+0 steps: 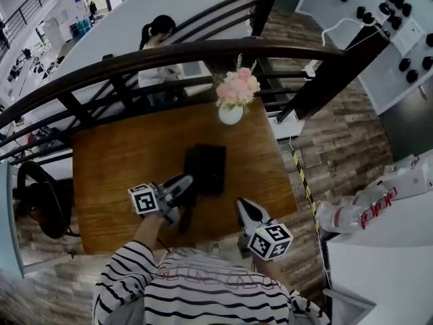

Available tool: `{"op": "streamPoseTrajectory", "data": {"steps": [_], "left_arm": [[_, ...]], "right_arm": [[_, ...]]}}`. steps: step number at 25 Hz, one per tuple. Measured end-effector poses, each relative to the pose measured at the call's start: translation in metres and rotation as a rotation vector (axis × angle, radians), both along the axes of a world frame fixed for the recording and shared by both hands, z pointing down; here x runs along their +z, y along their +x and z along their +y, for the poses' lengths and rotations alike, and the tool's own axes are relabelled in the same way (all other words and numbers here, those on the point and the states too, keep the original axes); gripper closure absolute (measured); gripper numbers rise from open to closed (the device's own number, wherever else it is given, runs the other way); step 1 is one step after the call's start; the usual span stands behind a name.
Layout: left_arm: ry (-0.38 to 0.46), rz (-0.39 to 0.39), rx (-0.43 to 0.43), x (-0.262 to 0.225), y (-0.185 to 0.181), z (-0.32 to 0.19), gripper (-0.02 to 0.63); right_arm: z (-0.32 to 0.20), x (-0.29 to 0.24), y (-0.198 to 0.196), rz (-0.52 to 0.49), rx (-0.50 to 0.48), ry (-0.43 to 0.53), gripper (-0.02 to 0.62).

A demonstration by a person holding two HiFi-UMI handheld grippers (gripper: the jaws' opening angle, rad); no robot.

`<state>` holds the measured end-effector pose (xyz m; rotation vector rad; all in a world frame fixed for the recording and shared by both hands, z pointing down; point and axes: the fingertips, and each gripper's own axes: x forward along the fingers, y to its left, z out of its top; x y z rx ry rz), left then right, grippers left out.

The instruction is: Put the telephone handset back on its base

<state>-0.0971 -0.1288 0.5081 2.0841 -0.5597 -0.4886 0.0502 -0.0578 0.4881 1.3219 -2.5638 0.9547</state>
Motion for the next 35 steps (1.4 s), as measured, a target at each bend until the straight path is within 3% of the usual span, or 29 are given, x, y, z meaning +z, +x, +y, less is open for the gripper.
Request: {"op": "streamPoseTrajectory", "data": {"steps": [13, 35], "left_arm": [[-0.084, -0.024, -0.01, 0.066, 0.0, -0.054, 0.537], [-0.203, -0.048, 0.027, 0.121, 0.016, -0.071, 0.537]], "right_arm": [[-0.014, 0.03, -0.004, 0.015, 0.02, -0.07, 0.594], [-0.017, 0.057, 0.001, 0.028, 0.05, -0.128, 0.594]]}}
